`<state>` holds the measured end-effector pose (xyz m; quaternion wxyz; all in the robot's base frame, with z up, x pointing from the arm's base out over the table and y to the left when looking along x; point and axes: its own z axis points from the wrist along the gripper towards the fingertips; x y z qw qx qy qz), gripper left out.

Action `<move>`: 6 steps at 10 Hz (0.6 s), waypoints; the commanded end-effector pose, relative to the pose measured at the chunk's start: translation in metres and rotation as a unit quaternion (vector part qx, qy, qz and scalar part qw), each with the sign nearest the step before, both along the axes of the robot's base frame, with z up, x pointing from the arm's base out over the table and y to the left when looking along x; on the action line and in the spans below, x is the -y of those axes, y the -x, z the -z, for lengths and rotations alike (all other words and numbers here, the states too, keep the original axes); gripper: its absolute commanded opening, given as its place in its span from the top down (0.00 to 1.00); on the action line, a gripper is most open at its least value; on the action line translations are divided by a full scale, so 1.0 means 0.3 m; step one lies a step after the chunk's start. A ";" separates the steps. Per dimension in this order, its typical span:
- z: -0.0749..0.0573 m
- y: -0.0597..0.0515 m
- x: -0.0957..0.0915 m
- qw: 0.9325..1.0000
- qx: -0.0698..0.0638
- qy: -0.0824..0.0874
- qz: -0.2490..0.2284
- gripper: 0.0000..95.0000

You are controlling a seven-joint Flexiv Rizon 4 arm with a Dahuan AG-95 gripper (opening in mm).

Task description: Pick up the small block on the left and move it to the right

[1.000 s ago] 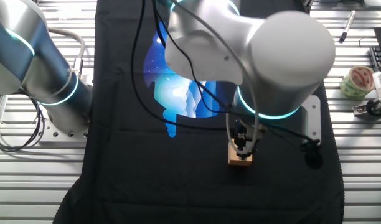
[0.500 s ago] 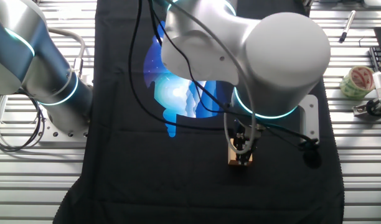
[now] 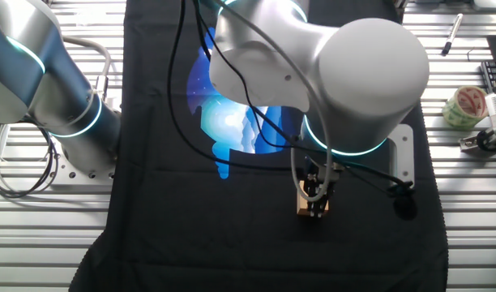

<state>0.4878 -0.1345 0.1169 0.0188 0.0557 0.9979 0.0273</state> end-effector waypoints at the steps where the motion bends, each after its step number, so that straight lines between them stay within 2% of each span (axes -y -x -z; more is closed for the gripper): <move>1: 0.002 -0.004 0.001 1.000 0.000 0.000 0.000 0.00; 6: 0.018 0.003 0.008 1.000 0.000 -0.005 0.001 0.00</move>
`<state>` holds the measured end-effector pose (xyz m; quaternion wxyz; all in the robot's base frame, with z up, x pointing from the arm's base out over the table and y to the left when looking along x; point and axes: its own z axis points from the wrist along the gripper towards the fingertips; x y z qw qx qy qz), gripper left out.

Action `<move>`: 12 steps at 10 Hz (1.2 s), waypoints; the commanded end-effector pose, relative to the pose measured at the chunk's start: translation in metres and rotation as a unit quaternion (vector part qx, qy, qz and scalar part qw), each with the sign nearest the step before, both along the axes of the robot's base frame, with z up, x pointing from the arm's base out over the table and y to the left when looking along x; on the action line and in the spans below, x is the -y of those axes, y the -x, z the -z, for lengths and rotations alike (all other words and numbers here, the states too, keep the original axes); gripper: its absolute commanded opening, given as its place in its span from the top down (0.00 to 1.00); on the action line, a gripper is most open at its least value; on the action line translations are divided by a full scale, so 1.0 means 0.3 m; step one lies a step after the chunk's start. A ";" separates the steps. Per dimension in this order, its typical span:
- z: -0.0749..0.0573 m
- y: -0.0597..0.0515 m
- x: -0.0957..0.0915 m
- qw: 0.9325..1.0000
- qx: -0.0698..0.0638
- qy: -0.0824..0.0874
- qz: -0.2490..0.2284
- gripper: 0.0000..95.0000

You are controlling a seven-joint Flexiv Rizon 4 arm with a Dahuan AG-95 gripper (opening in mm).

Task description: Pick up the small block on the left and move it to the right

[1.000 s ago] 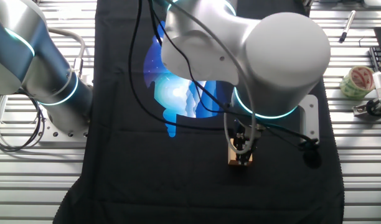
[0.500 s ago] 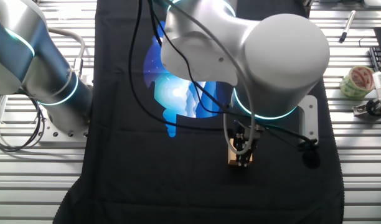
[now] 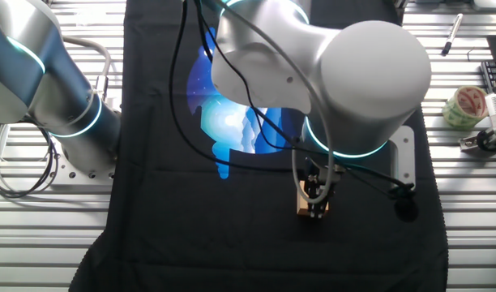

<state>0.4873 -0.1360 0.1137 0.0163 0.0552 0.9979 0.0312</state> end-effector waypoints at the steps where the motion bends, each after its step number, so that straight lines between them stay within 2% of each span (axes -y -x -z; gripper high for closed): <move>1: 0.017 0.004 0.007 1.000 0.005 0.002 0.002 0.00; 4: 0.054 0.011 0.029 1.000 0.019 -0.006 0.004 0.00; 7: 0.079 -0.005 0.047 1.000 0.020 -0.016 0.008 0.00; 12: 0.121 -0.043 0.039 0.999 0.025 -0.021 0.015 0.00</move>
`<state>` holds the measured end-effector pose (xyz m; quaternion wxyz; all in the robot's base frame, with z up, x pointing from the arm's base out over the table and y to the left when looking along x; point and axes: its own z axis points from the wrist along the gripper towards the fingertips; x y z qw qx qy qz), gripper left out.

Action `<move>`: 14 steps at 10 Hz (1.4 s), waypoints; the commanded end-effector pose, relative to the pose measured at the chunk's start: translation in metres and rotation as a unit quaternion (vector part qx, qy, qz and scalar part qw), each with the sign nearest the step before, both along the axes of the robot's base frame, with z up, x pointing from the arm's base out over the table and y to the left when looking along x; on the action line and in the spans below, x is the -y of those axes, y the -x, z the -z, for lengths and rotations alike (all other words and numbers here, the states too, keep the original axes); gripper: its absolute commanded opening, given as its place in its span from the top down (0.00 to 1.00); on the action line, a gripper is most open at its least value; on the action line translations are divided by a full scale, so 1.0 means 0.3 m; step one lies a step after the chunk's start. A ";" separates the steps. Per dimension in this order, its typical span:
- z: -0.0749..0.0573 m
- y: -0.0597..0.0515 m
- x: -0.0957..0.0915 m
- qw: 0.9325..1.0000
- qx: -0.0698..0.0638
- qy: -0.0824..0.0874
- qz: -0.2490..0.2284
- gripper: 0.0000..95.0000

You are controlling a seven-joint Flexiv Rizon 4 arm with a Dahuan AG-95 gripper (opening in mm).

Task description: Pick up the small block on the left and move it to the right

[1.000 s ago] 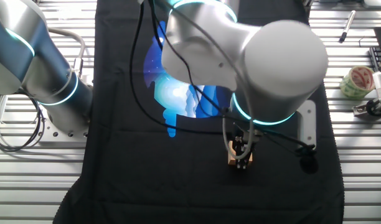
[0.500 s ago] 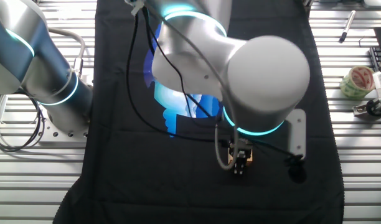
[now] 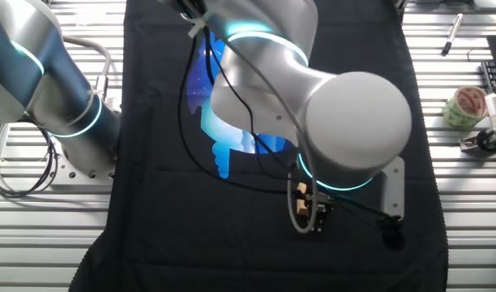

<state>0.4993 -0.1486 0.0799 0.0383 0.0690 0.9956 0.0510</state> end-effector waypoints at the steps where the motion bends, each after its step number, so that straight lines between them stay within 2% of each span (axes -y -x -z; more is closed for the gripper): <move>1: 0.020 -0.005 -0.006 1.000 0.004 -0.001 0.002 0.00; 4: 0.074 0.003 0.006 1.000 0.018 -0.005 -0.003 0.00; 9: 0.098 0.001 0.014 1.000 0.020 -0.007 -0.005 0.00; 11: 0.113 -0.001 0.016 1.000 0.019 -0.003 -0.006 0.00; 14: 0.119 -0.005 0.013 1.000 0.018 0.023 -0.007 0.00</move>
